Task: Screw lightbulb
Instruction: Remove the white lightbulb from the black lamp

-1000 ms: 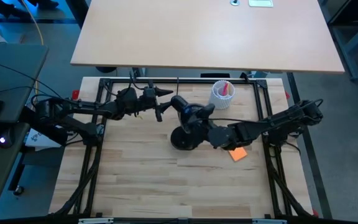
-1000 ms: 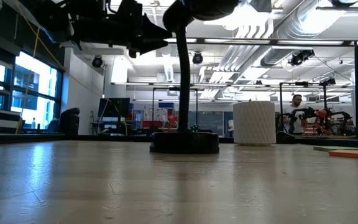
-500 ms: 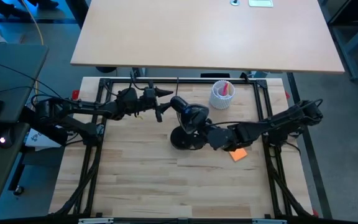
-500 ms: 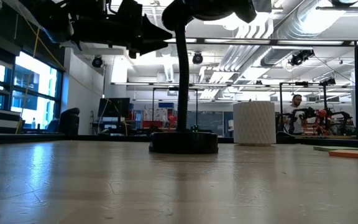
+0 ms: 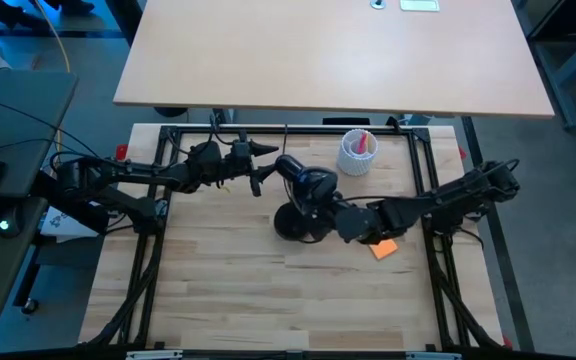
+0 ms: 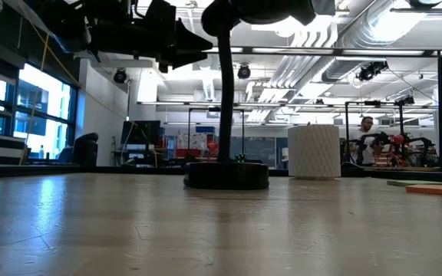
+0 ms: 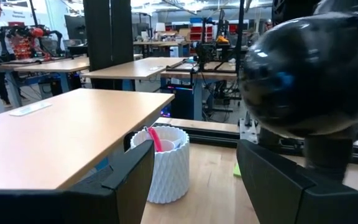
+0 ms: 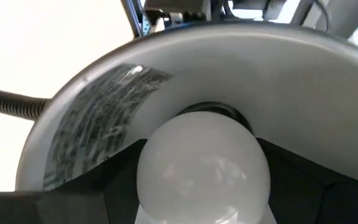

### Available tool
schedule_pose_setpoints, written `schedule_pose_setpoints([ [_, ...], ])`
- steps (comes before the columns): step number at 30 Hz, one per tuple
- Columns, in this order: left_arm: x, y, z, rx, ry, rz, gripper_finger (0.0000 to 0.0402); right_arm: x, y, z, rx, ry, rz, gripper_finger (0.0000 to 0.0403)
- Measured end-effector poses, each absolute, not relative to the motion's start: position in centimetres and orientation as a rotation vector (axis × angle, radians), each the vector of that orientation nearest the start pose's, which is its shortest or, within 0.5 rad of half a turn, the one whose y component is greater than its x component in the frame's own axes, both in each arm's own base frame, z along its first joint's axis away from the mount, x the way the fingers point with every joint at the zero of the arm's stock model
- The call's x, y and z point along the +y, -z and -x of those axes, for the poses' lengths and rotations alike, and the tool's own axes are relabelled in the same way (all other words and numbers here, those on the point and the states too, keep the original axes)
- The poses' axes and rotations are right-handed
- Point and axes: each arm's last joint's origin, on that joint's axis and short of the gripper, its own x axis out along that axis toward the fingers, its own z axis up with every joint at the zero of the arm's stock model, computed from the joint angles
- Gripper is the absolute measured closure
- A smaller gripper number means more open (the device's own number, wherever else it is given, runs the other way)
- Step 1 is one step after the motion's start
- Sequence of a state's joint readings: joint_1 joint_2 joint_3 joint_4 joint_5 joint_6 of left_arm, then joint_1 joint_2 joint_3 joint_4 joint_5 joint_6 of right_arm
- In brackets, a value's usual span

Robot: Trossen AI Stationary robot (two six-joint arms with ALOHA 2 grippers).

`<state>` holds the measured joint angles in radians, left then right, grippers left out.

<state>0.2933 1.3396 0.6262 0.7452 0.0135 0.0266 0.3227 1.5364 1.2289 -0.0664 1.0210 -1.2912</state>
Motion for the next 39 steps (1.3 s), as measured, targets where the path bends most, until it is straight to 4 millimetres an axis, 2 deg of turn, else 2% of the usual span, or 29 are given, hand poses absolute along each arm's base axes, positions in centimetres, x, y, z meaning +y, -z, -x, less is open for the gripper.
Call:
schedule_pose_setpoints([
  [6,8.1,-24.8,-26.9,-0.026,-0.284,-0.024,0.0177,8.2,-32.2,-33.2,0.632,0.461,1.25,0.0126],
  [13,8.1,-24.7,-26.9,-0.014,-0.284,-0.021,0.0177,8.2,-32.5,-33.1,0.583,0.493,1.138,0.0094],
  [23,8.1,-24.7,-26.9,-0.01,-0.284,-0.013,0.0177,9.2,-32.6,-32.8,0.499,0.513,0.956,0.0089],
  [31,8.1,-24.6,-26.9,-0.003,-0.283,-0.012,0.0177,10.3,-34.0,-32.8,0.309,0.592,0.676,0.0088],
  [39,8.1,-24.5,-26.9,0.005,-0.283,-0.011,0.0177,11.0,-34.4,-32.1,0.208,0.624,0.4,0.0088],
])
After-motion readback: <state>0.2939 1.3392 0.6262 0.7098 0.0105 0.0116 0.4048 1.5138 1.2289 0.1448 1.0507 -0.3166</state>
